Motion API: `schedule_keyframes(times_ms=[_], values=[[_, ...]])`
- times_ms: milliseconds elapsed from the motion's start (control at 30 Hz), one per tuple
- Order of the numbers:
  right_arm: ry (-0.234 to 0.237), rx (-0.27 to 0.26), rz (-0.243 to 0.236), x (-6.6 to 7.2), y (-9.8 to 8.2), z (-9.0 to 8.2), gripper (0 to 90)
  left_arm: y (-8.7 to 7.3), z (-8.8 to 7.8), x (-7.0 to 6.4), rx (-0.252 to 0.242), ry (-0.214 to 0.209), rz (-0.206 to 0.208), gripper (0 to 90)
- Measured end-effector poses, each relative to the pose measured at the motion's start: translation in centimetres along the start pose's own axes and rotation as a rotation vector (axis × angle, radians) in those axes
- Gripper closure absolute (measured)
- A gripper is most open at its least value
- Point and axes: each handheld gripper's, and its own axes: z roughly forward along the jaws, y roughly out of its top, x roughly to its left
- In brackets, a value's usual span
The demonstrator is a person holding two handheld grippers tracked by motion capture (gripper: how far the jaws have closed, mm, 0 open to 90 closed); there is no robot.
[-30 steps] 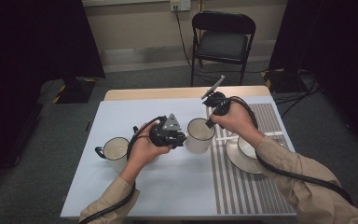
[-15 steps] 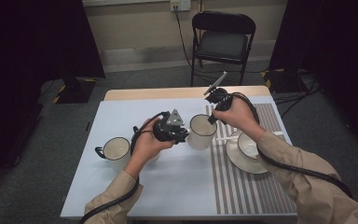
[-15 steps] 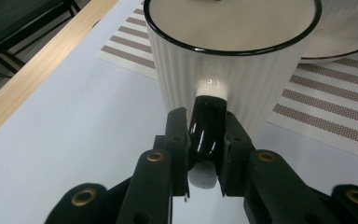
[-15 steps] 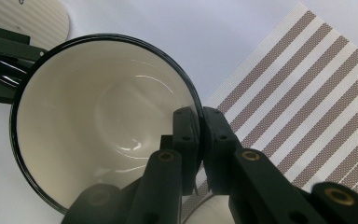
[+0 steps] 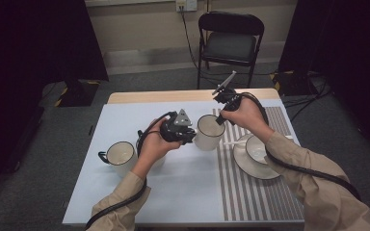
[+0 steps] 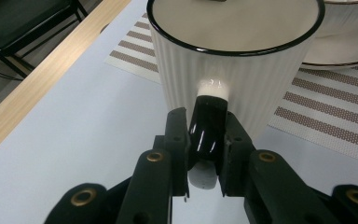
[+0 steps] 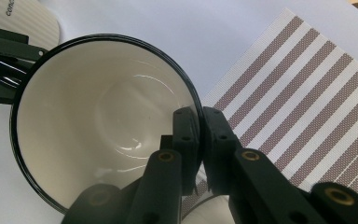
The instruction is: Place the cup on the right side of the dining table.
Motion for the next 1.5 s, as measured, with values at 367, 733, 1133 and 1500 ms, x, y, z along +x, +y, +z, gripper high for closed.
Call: schedule_keyframes(times_ms=[367,733,1133,1500], values=[[-0.008,-0.007,0.012,-0.9,0.4,0.1,85.0,0.5,0.7,0.6,0.002,0.015,0.004,76.8],[-0.008,0.005,0.022,-1.6,0.4,0.4,85.0,0.9,1.4,0.9,0.010,0.009,0.010,76.8],[-0.029,0.001,0.024,-2.3,0.4,0.3,84.9,1.5,2.2,1.1,0.017,0.021,0.007,76.7],[-0.041,-0.004,0.033,-3.0,0.4,0.2,84.9,2.1,2.7,1.1,0.018,0.032,0.012,76.5]])
